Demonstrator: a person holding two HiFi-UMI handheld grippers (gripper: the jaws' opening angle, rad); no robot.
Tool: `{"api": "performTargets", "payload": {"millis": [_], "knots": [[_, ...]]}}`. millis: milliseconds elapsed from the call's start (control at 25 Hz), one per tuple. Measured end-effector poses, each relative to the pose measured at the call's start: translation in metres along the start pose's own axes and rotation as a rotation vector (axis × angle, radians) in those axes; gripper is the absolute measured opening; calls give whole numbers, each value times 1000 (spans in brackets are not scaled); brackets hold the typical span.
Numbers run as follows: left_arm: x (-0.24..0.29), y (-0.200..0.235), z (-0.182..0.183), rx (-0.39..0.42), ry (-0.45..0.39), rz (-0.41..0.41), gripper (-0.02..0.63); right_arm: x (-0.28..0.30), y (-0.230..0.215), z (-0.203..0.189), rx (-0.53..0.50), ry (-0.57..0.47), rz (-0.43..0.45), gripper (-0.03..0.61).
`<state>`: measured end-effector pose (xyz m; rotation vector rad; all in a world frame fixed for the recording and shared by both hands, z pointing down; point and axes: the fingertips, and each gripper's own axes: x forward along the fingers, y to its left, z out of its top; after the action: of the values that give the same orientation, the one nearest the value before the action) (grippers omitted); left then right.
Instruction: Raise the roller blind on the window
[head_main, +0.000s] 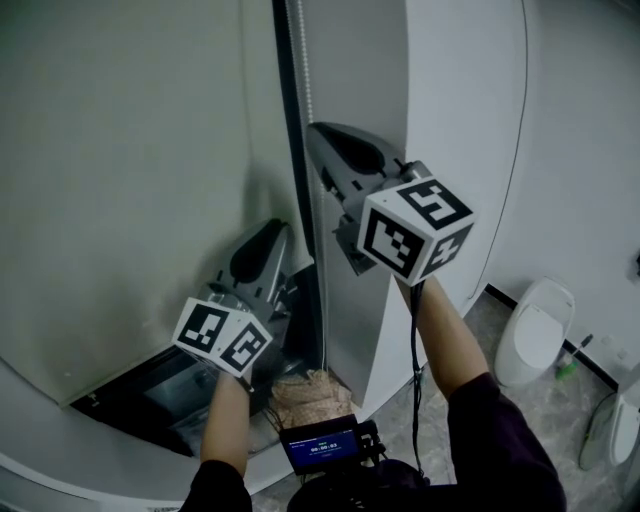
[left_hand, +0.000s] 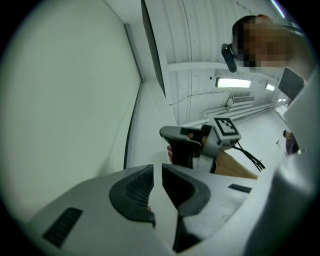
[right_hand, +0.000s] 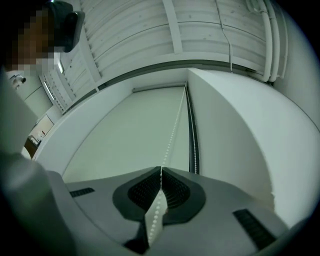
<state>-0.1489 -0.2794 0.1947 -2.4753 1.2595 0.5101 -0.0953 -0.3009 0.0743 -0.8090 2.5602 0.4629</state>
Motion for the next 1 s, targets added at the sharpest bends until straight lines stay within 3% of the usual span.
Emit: {"api": "performTargets", "payload": {"millis": [360, 520, 680, 1000], "knots": [[78, -19, 78, 11, -15, -53, 15, -45, -16, -29, 3, 90, 8, 17], [90, -25, 85, -8, 8, -101, 18, -63, -5, -57, 23, 134, 16, 17], [95, -24, 78, -9, 62, -124, 90, -76, 14, -85, 28, 167, 20, 17], [99, -18, 68, -21, 71, -141, 87, -96, 41, -137, 50, 202, 19, 17]]}}
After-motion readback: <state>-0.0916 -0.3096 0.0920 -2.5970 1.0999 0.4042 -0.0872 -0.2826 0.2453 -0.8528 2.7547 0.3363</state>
